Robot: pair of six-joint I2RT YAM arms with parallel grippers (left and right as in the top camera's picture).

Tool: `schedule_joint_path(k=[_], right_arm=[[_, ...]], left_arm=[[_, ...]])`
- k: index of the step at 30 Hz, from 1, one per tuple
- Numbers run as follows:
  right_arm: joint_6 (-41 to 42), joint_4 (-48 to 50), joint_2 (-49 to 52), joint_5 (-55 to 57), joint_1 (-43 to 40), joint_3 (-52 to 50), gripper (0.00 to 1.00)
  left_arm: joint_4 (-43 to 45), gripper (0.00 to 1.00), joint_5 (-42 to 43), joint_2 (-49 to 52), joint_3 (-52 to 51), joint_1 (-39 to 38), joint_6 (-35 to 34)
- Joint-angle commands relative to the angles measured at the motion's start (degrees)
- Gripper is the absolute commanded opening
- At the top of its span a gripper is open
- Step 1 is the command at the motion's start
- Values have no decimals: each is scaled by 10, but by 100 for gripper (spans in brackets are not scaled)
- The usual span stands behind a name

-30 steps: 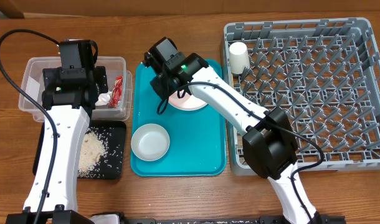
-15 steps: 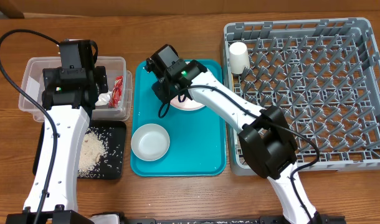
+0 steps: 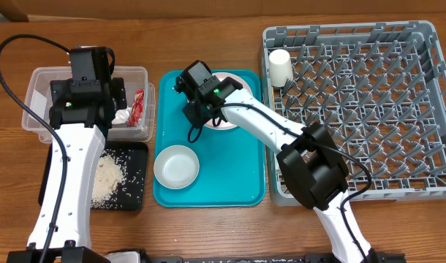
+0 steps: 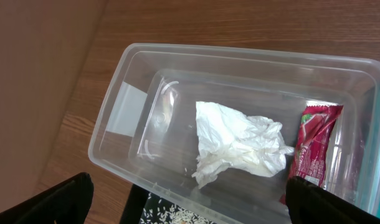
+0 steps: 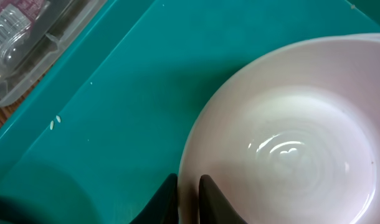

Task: Sort waste into correct bins and load items into the dishwasher
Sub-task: 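Lift the pink bowl with the right gripper and carry it to the rack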

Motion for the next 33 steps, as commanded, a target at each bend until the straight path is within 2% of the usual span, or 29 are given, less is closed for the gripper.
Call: schedule_joint_path(k=[1, 4, 6, 13, 18, 24, 28, 33], right_arm=[[0, -2, 1, 4, -1, 2, 13], [0, -6, -2, 4, -1, 5, 13], [0, -12, -4, 4, -1, 10, 4], [43, -23, -48, 3, -1, 22, 4], [65, -69, -106, 0, -2, 22, 4], [66, -147, -185, -114, -30, 22, 4], [63, -209, -226, -197, -83, 22, 4], [7, -259, -250, -391, -174, 22, 4]], left_arm=[[1, 100, -11, -6, 10, 2, 11], [0, 100, -11, -6, 10, 2, 11], [0, 100, -12, -6, 10, 2, 11], [0, 100, -11, -6, 10, 2, 11], [0, 100, -11, -6, 10, 2, 11], [0, 100, -12, -6, 10, 2, 11], [0, 100, -11, -6, 10, 2, 11], [1, 100, -11, -6, 10, 2, 11]])
